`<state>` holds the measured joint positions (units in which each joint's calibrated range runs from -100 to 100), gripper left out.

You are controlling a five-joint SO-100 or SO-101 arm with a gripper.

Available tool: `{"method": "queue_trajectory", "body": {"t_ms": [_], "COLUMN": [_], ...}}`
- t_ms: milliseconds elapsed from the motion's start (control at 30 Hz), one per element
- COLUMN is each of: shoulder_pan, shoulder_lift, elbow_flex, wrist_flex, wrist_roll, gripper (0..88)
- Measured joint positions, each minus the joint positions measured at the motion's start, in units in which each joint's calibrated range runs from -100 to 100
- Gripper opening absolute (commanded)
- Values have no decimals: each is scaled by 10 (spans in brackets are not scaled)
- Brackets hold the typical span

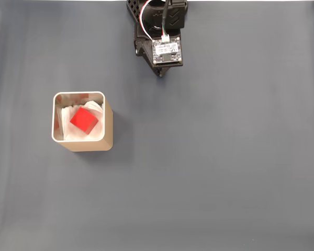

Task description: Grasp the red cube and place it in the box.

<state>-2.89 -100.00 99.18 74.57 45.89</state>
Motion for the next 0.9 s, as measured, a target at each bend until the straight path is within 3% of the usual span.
{"method": "queue_trajectory", "body": {"t_ms": [900], "shoulder_pan": [23], "shoulder_lift": [0], "elbow_flex": [0], "wrist_flex": [0], "wrist_roll": [1], "gripper": [16]}}
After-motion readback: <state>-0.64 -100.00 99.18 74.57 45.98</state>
